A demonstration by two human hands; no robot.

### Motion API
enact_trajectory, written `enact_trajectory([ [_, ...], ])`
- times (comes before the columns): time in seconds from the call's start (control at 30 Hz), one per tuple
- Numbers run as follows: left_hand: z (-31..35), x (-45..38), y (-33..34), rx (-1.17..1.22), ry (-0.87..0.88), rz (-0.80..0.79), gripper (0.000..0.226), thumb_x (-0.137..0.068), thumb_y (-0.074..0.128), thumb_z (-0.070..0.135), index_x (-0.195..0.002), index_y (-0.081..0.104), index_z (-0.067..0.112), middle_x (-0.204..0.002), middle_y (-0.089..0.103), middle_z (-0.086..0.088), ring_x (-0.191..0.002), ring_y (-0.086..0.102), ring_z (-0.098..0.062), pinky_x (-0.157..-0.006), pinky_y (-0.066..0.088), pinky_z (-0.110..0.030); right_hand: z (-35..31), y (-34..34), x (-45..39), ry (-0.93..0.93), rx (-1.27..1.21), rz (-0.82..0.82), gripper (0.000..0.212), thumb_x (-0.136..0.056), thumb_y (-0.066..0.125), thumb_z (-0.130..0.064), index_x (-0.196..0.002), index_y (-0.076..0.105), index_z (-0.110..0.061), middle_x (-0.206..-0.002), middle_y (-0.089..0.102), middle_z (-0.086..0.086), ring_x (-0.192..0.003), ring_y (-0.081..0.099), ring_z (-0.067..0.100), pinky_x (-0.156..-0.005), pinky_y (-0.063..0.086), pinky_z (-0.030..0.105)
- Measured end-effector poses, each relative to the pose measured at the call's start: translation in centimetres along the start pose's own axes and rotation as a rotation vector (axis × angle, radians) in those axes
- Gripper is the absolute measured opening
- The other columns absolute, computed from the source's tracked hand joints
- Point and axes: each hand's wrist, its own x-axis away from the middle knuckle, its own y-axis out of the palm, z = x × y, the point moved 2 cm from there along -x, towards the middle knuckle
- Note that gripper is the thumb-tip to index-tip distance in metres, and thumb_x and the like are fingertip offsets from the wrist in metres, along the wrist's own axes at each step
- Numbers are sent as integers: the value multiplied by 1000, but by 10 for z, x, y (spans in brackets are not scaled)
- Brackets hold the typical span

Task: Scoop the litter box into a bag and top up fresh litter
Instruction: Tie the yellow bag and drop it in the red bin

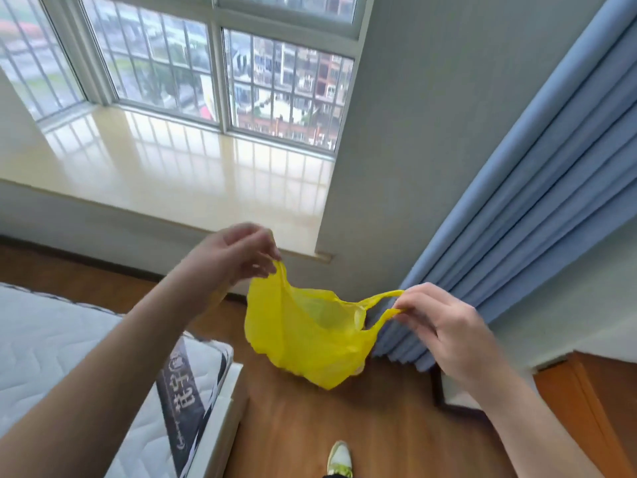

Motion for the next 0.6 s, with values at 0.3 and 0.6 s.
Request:
enact_trajectory([
  [0.3,102,-15,28,-270,248,18,25,-96,57,24,-89,56,0,-88,74,-14,-79,71,-28,-76,56,-39,-66,-54,-65,-184,24,133,28,-90,58,-39,-94,72,-15,-85,64,-8,-72,58,8,-67,52,32],
  [0.6,196,-8,89,32,369,124,12,-101,47,21,-93,49,12,-94,69,-14,-76,68,-24,-66,52,-32,-134,-97,-55,-145,-10,547,18,-87,65,-39,-91,68,-21,-75,64,-13,-59,53,8,-55,42,12],
])
